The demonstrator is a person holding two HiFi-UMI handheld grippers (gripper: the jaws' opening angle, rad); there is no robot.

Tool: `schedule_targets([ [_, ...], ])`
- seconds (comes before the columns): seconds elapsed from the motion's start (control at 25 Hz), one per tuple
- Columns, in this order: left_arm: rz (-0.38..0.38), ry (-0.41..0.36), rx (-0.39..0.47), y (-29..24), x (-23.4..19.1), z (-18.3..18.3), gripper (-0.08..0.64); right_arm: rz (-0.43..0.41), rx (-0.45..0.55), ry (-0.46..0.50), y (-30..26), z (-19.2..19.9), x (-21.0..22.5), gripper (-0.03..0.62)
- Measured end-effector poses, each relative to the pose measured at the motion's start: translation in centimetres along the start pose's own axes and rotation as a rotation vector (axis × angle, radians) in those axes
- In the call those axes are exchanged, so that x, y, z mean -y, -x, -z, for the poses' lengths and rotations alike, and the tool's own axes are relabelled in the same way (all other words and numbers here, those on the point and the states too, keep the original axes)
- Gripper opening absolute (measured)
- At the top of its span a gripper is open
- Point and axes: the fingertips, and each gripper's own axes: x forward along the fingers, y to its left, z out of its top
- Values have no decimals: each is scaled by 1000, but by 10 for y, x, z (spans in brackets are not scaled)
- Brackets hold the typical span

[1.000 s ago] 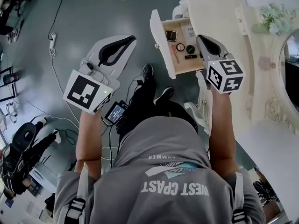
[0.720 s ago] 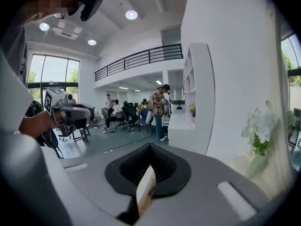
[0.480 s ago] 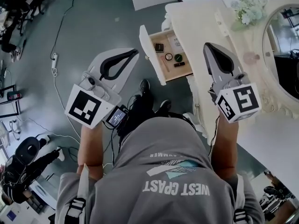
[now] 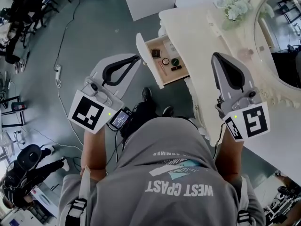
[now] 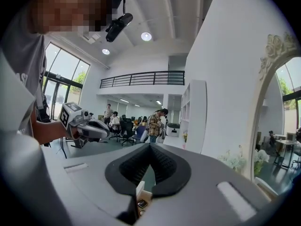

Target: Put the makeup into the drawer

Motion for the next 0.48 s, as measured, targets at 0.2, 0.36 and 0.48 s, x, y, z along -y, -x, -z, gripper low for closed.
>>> schedule_targets([
  [0.2, 1, -6, -2, 3, 14, -7, 3, 21, 10, 15, 25, -6, 3, 0],
  [0.36, 10, -3, -6, 2, 26, -8, 3, 32, 5, 12, 41, -3, 4, -2],
  [0.48, 18, -4, -6, -1, 35, -9, 3, 39, -2, 10, 52, 2, 6, 0],
])
